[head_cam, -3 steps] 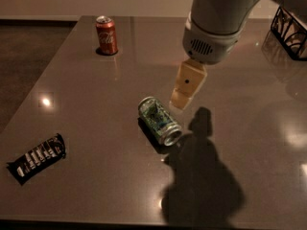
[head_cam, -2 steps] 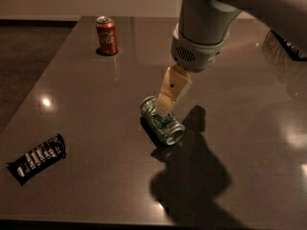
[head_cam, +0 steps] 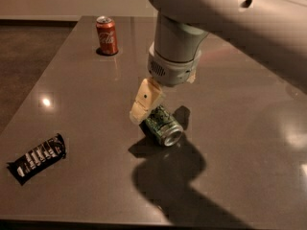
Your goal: Place green can upright
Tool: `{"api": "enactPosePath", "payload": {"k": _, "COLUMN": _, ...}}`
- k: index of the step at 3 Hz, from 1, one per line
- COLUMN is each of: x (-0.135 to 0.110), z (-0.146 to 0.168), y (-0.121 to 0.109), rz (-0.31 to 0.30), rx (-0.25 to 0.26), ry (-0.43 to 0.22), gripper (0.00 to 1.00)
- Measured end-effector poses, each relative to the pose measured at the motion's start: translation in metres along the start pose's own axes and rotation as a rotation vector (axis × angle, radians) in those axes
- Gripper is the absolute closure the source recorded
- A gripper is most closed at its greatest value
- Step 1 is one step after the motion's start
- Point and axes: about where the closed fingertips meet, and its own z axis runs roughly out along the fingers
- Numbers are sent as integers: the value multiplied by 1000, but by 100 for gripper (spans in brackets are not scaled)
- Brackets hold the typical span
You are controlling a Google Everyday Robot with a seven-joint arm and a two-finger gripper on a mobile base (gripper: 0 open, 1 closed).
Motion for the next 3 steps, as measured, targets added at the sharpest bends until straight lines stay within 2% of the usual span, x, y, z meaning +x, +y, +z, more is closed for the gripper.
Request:
{"api": "enactPosePath", "payload": {"k": 2, "x": -6, "z": 35, "y": 11, "rz": 60, "rx": -31, "ry": 43, "gripper": 0}}
{"api": "enactPosePath", "payload": {"k": 3, "x": -5, "z": 42, "y": 17, "rz": 85, "rx": -21, "ry": 70, "gripper": 16}}
